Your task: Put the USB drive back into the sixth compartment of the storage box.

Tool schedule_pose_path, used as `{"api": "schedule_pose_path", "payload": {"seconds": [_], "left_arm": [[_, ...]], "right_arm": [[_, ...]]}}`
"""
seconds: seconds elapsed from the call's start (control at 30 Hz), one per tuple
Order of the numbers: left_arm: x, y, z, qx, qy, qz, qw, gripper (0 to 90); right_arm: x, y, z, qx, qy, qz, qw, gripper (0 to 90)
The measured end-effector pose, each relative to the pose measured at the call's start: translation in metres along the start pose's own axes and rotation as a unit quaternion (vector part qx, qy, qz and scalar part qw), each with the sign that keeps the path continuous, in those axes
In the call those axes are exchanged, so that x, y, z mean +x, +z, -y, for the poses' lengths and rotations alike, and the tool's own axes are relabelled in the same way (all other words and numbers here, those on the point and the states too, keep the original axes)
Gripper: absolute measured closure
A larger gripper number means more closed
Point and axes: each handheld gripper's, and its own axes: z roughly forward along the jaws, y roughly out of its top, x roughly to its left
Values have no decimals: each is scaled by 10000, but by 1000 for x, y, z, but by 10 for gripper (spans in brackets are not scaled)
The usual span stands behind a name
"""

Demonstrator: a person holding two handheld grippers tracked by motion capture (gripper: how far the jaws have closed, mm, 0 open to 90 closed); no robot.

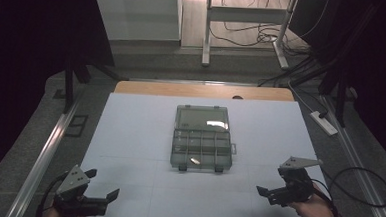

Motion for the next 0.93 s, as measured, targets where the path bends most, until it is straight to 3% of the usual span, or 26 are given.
{"api": "schedule_pose_path", "payload": {"seconds": [0.63, 0.93], "left_arm": [[1, 0, 0, 12, -31, 1, 10000, 46], [1, 0, 0, 6, -38, 8, 10000, 46]], "right_arm": [[-4, -22, 18, -99, 392, 198, 9990, 0], [-3, -29, 23, -120, 368, 344, 9987, 0]]}}
